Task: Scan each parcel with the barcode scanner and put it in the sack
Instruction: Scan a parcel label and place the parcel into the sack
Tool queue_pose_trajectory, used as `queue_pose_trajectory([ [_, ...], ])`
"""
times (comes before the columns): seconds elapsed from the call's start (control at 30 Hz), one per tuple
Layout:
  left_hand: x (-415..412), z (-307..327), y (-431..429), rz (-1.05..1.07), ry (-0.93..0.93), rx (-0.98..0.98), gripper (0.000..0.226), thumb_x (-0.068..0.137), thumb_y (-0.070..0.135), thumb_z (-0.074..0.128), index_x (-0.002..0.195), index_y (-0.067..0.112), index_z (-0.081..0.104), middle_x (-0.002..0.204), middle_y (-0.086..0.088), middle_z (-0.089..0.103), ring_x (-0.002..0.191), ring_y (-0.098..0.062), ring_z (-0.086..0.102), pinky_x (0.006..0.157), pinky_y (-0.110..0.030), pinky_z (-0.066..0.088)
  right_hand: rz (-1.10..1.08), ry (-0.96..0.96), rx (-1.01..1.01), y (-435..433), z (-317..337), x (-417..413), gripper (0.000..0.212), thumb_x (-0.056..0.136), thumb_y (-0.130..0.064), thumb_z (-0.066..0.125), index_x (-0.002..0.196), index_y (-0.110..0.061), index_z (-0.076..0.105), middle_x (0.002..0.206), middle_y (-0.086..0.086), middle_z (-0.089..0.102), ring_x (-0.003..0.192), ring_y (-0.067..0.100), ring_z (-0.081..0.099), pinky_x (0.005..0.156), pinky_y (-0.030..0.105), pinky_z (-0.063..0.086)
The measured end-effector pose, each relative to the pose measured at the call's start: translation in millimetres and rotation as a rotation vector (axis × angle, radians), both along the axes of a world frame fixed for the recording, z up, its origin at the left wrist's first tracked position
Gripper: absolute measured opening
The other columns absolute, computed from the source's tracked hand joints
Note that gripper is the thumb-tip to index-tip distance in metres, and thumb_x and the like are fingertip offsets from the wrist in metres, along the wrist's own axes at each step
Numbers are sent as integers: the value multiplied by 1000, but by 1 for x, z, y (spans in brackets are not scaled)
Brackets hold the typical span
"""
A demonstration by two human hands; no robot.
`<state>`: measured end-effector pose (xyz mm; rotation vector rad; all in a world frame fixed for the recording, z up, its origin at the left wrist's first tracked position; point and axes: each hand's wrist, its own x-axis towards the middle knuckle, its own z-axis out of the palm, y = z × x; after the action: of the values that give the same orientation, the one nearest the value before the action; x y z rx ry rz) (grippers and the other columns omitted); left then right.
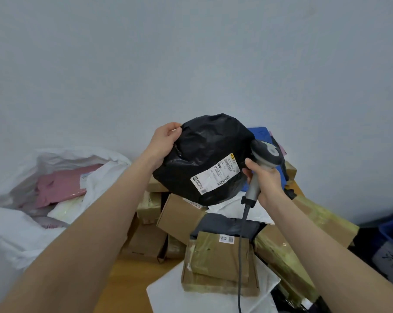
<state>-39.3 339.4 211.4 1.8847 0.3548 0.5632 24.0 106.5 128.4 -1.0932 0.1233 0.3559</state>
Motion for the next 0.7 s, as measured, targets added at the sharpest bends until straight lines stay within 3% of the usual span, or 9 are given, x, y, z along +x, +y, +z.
queue_pose_trajectory([
  [0.07, 1, -4, 4, 65, 34, 43, 19, 100, 13, 46, 96, 23, 62, 82, 3, 66, 75, -9, 64, 65, -16, 50, 19, 6, 13, 5, 2, 4, 13, 83, -7, 75, 87, -12, 65, 75, 0, 69, 55, 5, 64, 49, 18, 51],
  [0.17, -2, -28, 14, 324, 102, 261, 26, 95, 4, 43, 107, 25, 54, 90, 3, 60, 84, -15, 59, 78, -25, 46, 53, -2, -5, 16, 1, 4, 12, 84, -5, 73, 88, -10, 63, 73, 1, 67, 51, 4, 63, 47, 18, 51],
  [0.27, -19, -57, 28, 443, 70, 273, 36, 91, -4, 36, 93, 21, 61, 102, -2, 63, 100, -19, 59, 81, -11, 40, 81, 9, -23, 19, -5, 2, 9, 86, -5, 70, 87, -7, 61, 72, 6, 65, 50, 8, 63, 46, 19, 50],
  [0.37, -31, -83, 43, 362, 189, 154, 20, 94, 27, 51, 91, 16, 68, 103, -5, 65, 104, -25, 61, 78, -14, 44, 161, 58, -34, 21, -18, -4, 7, 88, -7, 68, 86, -7, 62, 74, 8, 65, 59, 16, 62, 54, 25, 51],
  [0.43, -37, -95, 47, 336, 357, 95, 57, 80, 58, 64, 115, 12, 63, 114, -4, 60, 110, -25, 59, 89, -28, 48, 213, 95, -49, 25, -29, -10, 6, 89, -10, 69, 88, -8, 63, 79, 9, 65, 65, 18, 61, 58, 26, 52],
  [0.5, -41, -106, 49, 361, 531, 137, 82, 68, 62, 75, 128, 9, 55, 119, -3, 57, 113, -25, 56, 93, -38, 47, 254, 122, -64, 32, -39, -17, 8, 88, -12, 70, 93, -8, 64, 84, 10, 66, 68, 19, 61, 61, 29, 52],
  [0.6, -45, -122, 59, 384, 585, 210, 52, 75, 43, 79, 108, 5, 68, 101, -9, 69, 99, -30, 64, 88, -41, 51, 290, 143, -99, 42, -50, -23, 18, 87, -14, 72, 102, -6, 65, 90, 11, 67, 71, 20, 61, 64, 32, 53],
  [0.7, -53, -129, 66, 419, 524, 13, 24, 83, 20, 74, 99, 2, 73, 88, -12, 70, 86, -27, 64, 85, -37, 52, 310, 148, -114, 49, -55, -25, 28, 86, -14, 73, 112, -6, 64, 95, 11, 66, 76, 20, 61, 64, 33, 54],
])
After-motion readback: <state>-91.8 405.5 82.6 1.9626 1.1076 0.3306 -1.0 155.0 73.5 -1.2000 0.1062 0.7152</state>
